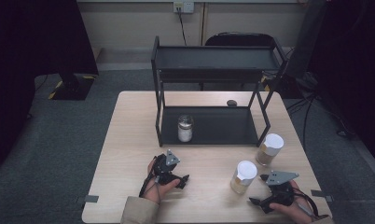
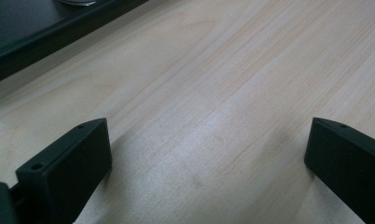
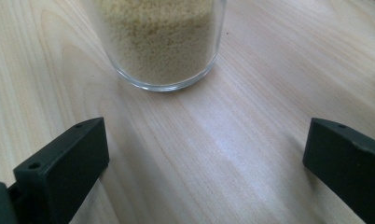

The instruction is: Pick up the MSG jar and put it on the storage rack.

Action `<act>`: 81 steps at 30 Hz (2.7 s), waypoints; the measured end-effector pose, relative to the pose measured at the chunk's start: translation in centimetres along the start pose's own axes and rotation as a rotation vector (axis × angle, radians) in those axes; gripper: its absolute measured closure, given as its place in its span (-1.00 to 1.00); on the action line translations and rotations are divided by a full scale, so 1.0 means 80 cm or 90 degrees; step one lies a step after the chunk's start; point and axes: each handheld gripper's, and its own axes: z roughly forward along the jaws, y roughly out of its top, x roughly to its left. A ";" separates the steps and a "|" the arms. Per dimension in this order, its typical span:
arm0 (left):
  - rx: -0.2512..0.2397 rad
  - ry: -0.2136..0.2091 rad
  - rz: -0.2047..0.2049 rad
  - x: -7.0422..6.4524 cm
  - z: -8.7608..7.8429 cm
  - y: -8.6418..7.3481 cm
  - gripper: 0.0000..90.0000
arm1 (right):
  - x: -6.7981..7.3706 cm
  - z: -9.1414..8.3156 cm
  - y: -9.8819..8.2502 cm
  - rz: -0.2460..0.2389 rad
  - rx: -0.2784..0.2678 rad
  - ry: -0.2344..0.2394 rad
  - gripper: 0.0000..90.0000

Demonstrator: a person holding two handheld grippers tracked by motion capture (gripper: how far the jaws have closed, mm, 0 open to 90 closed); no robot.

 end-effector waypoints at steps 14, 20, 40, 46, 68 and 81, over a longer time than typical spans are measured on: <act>0.000 0.000 0.000 0.000 0.000 0.000 -1.00 | 0.004 -0.001 0.010 0.005 0.004 0.000 -0.97; 0.000 0.000 0.000 0.000 0.000 0.000 -1.00 | 0.009 -0.003 0.016 0.005 -0.006 0.002 -0.97; 0.000 0.000 0.001 0.000 0.000 0.000 -1.00 | 0.008 -0.002 0.037 0.014 -0.028 0.029 -0.98; 0.000 0.000 0.000 0.000 0.000 0.000 -1.00 | 0.008 -0.002 0.040 0.017 -0.041 0.031 -0.98; 0.000 0.000 0.001 0.000 0.000 0.000 -1.00 | 0.010 -0.001 0.046 0.020 -0.070 0.037 -0.98; 0.000 0.000 0.001 0.000 0.000 0.000 -1.00 | 0.013 0.003 0.040 0.014 -0.102 0.036 -0.76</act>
